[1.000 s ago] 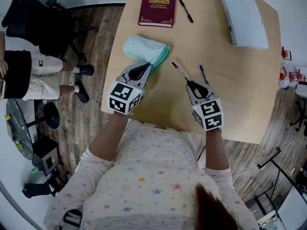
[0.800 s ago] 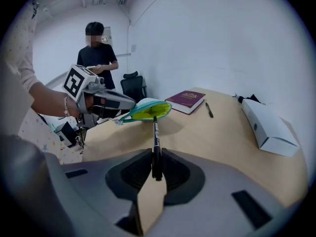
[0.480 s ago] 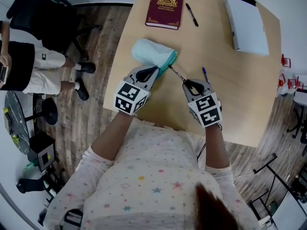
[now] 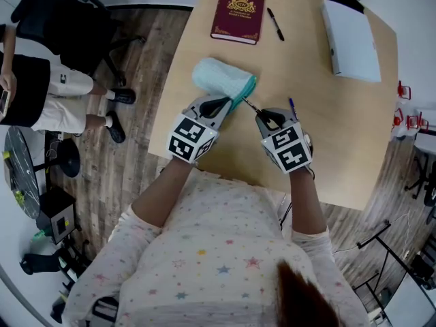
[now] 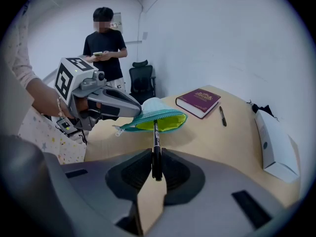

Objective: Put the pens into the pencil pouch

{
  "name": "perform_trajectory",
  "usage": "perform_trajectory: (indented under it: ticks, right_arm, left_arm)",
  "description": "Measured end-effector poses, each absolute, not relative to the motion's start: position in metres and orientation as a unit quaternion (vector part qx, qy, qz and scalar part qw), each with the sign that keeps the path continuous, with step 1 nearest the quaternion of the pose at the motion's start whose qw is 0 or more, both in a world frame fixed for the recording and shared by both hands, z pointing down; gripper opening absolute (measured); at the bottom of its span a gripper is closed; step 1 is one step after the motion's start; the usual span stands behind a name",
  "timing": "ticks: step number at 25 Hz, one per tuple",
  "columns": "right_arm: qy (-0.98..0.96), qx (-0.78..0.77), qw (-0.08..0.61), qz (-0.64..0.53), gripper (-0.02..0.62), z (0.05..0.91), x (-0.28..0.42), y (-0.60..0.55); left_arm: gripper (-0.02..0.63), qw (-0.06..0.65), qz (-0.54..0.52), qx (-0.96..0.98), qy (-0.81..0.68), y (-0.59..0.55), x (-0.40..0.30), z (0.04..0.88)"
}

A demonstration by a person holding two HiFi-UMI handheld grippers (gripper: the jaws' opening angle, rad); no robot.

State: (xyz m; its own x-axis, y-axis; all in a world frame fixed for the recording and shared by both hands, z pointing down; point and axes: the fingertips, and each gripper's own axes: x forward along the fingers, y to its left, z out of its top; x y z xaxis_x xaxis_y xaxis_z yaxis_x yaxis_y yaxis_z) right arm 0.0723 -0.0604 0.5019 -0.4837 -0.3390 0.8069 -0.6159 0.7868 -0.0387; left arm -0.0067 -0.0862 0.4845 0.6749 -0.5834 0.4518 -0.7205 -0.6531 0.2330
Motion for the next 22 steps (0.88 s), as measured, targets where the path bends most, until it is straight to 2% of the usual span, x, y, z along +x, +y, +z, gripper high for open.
perform_trajectory:
  ticks: [22]
  right_arm:
    - [-0.838,0.261,0.45,0.164,0.06,0.512,0.04,-0.082]
  left_arm:
    - [0.012,0.201,0.166,0.904,-0.338,-0.087,0.004,0.48]
